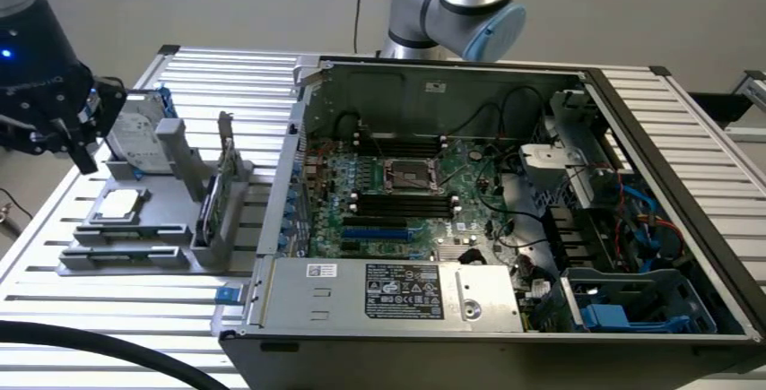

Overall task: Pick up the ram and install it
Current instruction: 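Pick up the ram and move it above insertion slot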

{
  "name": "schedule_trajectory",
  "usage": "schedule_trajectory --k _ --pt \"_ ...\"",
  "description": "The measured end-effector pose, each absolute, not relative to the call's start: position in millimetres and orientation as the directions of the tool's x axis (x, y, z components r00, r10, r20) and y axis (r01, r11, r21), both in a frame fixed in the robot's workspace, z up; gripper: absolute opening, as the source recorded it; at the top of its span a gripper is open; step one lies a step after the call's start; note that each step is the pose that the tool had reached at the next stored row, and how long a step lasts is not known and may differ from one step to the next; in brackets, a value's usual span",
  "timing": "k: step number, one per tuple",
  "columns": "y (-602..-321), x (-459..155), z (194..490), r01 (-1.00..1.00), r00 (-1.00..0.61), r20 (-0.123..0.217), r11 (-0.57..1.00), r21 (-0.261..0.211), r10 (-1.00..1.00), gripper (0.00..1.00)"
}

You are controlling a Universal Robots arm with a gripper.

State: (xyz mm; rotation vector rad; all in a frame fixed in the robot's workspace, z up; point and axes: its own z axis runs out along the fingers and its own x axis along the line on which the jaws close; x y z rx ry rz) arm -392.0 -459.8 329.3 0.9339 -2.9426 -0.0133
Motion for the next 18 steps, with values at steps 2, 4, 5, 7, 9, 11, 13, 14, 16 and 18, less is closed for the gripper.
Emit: schedule_trajectory --k 2,4,5,7,9,11,13,14,16,18 --pt "-459.8 -392.0 328.9 -0.605 -0.795 0.049 0.796 0.025 -0.605 0.11" --pt "-459.8 -392.0 328.5 -0.634 -0.771 0.049 0.773 0.025 -0.634 0.11" --pt "-459.8 -392.0 328.3 -0.648 -0.76 0.049 0.761 0.025 -0.648 0.11" --pt "-459.8 -392.0 327.9 -0.675 -0.736 0.049 0.738 0.025 -0.675 0.11" --pt "-459.8 -392.0 327.6 -0.701 -0.711 0.049 0.713 0.025 -0.701 0.11" --pt "-459.8 -392.0 327.2 -0.727 -0.685 0.049 0.686 0.025 -0.727 0.11" --pt "-459.8 -392.0 326.8 -0.751 -0.658 0.049 0.66 0.025 -0.751 0.11" --pt "-459.8 -392.0 326.6 -0.763 -0.645 0.049 0.646 0.025 -0.763 0.11" --pt "-459.8 -391.9 326.2 -0.786 -0.616 0.049 0.618 0.025 -0.786 0.11" --pt "-459.8 -392.0 325.8 -0.808 -0.587 0.049 0.588 0.025 -0.808 0.11"
